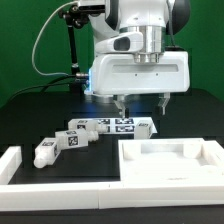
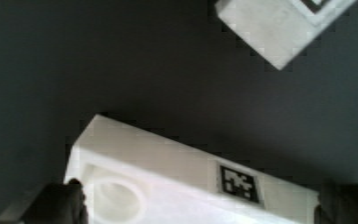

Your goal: Assemble one leg

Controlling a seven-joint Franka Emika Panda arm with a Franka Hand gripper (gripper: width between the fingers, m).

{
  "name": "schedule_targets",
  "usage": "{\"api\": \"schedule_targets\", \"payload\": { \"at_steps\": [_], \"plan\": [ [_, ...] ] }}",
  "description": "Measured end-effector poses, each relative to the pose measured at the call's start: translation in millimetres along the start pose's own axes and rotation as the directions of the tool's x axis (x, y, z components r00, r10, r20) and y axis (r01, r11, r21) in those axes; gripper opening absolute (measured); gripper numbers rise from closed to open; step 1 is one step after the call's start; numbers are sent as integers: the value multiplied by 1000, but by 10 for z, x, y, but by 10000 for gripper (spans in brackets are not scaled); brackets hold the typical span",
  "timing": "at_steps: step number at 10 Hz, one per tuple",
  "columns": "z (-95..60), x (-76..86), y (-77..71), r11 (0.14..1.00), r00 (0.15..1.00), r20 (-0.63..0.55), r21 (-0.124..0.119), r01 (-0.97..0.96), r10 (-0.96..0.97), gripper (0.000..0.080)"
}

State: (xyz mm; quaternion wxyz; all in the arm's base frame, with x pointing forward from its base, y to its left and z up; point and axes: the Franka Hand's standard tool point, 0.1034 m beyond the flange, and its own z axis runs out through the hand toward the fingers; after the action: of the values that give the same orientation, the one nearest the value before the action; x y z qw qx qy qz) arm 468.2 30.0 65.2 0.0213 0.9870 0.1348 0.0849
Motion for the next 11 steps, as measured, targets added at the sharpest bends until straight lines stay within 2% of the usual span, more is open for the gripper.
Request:
{"api": "schedule_targets", "payload": {
  "at_steps": [2, 3, 4, 5, 6, 8, 9, 10, 11],
  "plan": [
    [32, -35, 12, 962, 960, 61, 10, -274, 273, 649],
    [39, -20, -22, 919, 915, 99, 7, -394, 391, 649],
    [57, -22, -51, 854, 841, 171, -8, -520, 513, 649],
    [69, 15, -34, 787, 773, 182, -12, -616, 608, 649],
    [87, -12, -37, 759, 747, 168, -11, -651, 643, 649],
    [84, -19, -48, 781, 765, 197, -10, -624, 613, 649],
    [88, -72, -52, 787, 763, 236, -14, -616, 602, 649],
    [54, -149, -20, 783, 723, 387, 1, -622, 573, 649],
    [29, -99, 70, 762, 661, 509, 14, -648, 552, 649]
  ]
}}
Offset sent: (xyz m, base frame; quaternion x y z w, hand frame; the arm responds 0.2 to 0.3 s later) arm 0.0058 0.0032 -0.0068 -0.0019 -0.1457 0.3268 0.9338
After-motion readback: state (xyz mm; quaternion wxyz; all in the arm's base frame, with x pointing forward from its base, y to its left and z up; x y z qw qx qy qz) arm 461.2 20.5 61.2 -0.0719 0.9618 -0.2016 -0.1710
